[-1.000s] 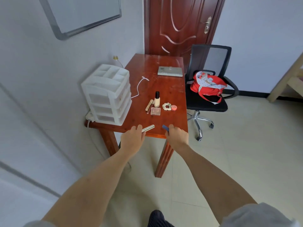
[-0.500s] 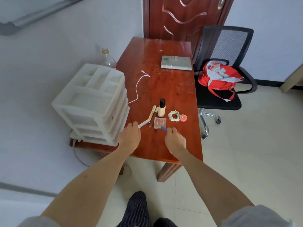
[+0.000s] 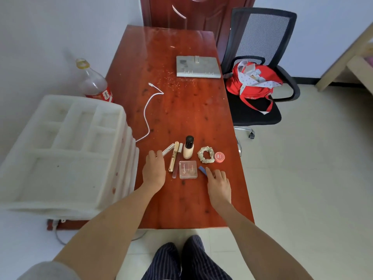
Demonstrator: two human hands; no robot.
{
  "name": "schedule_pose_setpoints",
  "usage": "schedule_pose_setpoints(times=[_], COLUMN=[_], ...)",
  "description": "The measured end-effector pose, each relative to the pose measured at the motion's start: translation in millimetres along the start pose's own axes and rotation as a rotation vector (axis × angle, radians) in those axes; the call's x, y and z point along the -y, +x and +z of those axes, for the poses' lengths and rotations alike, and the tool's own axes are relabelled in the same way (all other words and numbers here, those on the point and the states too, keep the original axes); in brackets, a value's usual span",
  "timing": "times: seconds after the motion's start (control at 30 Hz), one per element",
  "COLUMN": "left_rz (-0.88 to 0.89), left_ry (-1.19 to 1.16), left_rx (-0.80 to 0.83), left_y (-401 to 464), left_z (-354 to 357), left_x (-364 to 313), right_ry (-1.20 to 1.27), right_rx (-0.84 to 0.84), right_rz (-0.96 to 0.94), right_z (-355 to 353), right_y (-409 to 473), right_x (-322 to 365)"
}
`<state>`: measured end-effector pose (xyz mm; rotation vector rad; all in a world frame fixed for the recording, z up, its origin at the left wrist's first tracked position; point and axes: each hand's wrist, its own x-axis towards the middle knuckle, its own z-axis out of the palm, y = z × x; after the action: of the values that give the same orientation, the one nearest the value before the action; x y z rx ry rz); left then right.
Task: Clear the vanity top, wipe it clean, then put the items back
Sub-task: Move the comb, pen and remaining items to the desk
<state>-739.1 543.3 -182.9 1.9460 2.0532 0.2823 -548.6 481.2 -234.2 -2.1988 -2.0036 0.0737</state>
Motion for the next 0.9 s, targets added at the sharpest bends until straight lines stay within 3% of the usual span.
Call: schedule_pose_setpoints(times=[0.17,0.27,0.33,0.47,0.73,0.9], left_rz=[0.003,0.067,0.061,0.182,0.194,0.218], left_ry=[-0.09,0.002,-0.096,0.015,0.203,0.212], left_rx=[0.057,0.023,0.084,0.017,0.135,0.096], left_y=[26,20,14,-3,-12,-12], left_z=[15,26,34,47,48,36], left_x=[-2,-2,0,5,5,2], right_ry=[0.107,0.083,0.079,0.004,-0.009,-0.016], right_rx=[0.018,-0.025,-0.04,-0.041,0.027,-0.002], right_rz=[0.021,-0.031,-0.074,-0.174,-0.118,-0.15], right_z=[5,10,12,13,16,14], right_y=[6,5,3,-2,-6,-3], right_x=[-4,-11,-16,-18,-10,-13])
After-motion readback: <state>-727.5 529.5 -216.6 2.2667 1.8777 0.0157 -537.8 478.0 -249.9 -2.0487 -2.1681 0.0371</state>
